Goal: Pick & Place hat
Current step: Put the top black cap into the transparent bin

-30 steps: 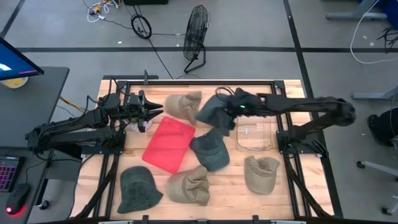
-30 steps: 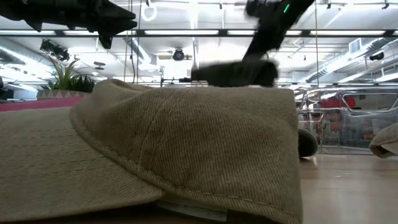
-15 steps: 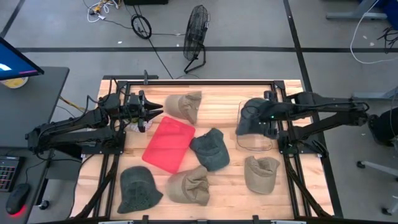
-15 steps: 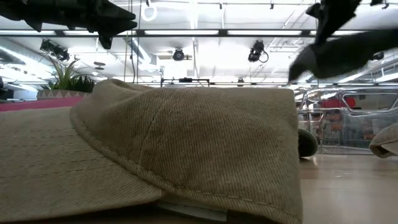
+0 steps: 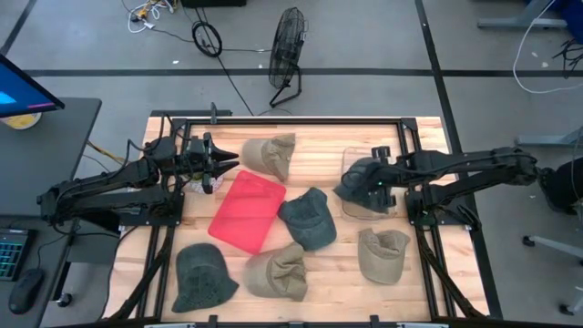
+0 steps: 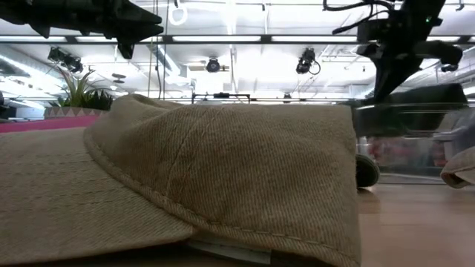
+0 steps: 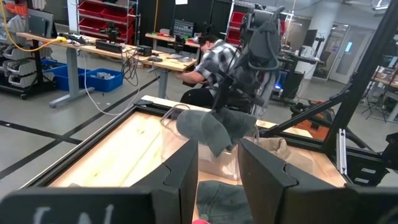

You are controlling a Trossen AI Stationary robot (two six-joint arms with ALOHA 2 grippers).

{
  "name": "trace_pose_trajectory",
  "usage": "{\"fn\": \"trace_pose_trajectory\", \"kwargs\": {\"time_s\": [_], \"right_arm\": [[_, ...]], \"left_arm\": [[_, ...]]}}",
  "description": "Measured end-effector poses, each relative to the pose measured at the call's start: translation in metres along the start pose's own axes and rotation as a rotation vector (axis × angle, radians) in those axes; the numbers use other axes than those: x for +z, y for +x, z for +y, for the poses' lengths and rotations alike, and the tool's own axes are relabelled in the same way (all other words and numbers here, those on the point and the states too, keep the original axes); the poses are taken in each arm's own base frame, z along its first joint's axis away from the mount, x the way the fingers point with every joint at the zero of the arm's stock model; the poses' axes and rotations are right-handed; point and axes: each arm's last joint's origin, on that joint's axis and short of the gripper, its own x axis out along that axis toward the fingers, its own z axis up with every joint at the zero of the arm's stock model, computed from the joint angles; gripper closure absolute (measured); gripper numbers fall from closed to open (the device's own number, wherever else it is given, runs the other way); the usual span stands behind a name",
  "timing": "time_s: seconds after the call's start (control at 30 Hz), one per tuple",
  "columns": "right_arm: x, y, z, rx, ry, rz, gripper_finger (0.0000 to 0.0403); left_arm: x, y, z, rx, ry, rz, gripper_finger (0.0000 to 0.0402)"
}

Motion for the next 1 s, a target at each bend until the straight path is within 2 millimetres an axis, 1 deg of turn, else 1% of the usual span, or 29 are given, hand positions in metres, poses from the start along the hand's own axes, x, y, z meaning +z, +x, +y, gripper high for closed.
{"fn": "trace_pose_trajectory", "kwargs": {"time_s": [0.1, 0.23, 0.3, 0.47, 0.53, 0.6, 0.73, 0.8, 0.87, 0.93, 1.0], "right_arm": [[-0.001, 0.004, 0.002, 0.001, -0.028, 0.006, 0.0401], [-0.002, 0.011, 0.004, -0.002, 0.118, 0.005, 0.0392], [-0.003, 0.014, 0.004, -0.002, 0.176, 0.024, 0.0378], [-0.003, 0.014, 0.003, -0.016, 0.181, 0.024, 0.0325], [-0.002, 0.01, 0.0, -0.041, 0.178, 0.028, 0.0303], [0.003, 0.001, -0.005, -0.067, 0.19, -0.007, 0.0284], [0.015, -0.022, -0.017, -0.084, 0.227, -0.1, 0.0256], [0.019, -0.032, -0.022, -0.093, 0.246, -0.14, 0.0248], [0.022, -0.034, -0.026, -0.097, 0.294, -0.176, 0.0245], [0.022, -0.029, -0.027, -0.074, 0.342, -0.171, 0.025], [0.02, -0.016, -0.024, -0.04, 0.355, -0.127, 0.0263]], "left_arm": [[-0.001, 0.0, 0.0, 0.002, -0.003, 0.014, 0.0284], [-0.002, 0.0, 0.0, 0.004, -0.005, 0.025, 0.0284], [-0.003, 0.001, 0.001, 0.005, -0.006, 0.032, 0.0284], [-0.004, 0.001, 0.001, 0.007, -0.008, 0.043, 0.0284], [-0.005, 0.001, 0.001, 0.009, -0.011, 0.055, 0.0284], [-0.005, 0.001, 0.001, 0.009, -0.011, 0.055, 0.0284], [-0.005, 0.001, 0.001, 0.009, -0.012, 0.055, 0.0284], [-0.005, 0.001, 0.001, 0.009, -0.012, 0.055, 0.0284], [-0.005, 0.001, 0.001, 0.009, -0.012, 0.055, 0.0284], [-0.005, 0.001, 0.001, 0.009, -0.011, 0.055, 0.0284], [-0.005, 0.001, 0.001, 0.009, -0.011, 0.055, 0.0284]]}}
